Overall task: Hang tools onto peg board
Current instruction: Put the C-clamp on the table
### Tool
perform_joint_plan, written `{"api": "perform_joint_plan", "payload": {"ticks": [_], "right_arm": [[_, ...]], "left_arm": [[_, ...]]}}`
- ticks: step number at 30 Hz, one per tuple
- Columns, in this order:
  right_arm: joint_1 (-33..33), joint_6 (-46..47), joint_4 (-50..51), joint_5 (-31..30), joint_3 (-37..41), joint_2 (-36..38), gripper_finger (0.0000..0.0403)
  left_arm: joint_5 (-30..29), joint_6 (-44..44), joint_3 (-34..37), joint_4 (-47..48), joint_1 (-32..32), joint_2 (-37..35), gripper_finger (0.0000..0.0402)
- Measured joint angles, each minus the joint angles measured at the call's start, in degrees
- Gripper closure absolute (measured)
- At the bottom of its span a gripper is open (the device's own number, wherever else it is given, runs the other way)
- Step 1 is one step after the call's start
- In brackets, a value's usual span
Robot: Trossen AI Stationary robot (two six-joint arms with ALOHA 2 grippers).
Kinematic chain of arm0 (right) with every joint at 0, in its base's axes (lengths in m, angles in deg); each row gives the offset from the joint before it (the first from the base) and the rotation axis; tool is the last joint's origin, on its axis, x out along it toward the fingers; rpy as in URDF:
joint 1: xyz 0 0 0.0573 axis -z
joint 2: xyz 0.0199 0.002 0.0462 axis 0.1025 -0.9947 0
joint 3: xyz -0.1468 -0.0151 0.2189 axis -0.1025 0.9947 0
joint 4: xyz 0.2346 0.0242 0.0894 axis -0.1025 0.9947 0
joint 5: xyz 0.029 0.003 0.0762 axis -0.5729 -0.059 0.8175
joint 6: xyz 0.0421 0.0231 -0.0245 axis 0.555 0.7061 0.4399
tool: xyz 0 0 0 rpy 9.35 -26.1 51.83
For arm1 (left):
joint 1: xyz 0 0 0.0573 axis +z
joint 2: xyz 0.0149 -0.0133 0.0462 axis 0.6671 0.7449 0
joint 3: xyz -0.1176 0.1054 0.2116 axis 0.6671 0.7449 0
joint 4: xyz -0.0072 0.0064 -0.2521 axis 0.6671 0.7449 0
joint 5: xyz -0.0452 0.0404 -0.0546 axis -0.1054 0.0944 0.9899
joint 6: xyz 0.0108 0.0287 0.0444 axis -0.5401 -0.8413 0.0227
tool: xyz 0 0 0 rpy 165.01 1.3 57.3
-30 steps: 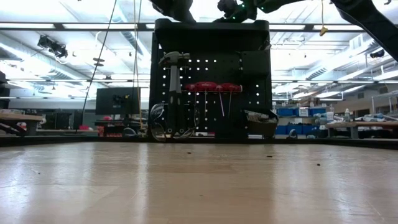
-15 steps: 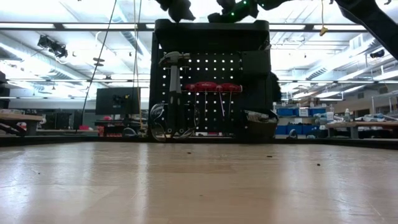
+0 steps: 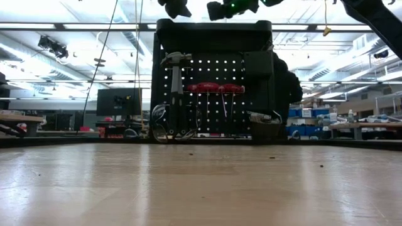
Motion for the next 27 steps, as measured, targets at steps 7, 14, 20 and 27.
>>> {"api": "perform_joint_plan", "payload": {"ticks": [7,14,20,27], "right_arm": [[-1.6,-1.3,-7.2,-19.0,0.0,-1.7,0.0343],[-1.6,-13.9,-4.4,-27.0,-0.1,-3.2,0.0355],[-1.5,-11.3,3.3,-18.5,-0.4,-3.0,0.039],[-1.4,-1.2,4.3,-6.6,-0.3,-3.3,0.0386]], "left_arm": [[-1.2,3.6,-1.6,1.0,0.0,-0.8,0.0178],[-3.0,6.9,-1.7,1.0,-0.3,-4.8,0.0178],[-4.5,8.2,-1.7,2.5,-0.3,-7.9,0.0178],[-4.8,8.2,-1.6,7.1,-0.3,-8.8,0.0178]]}}
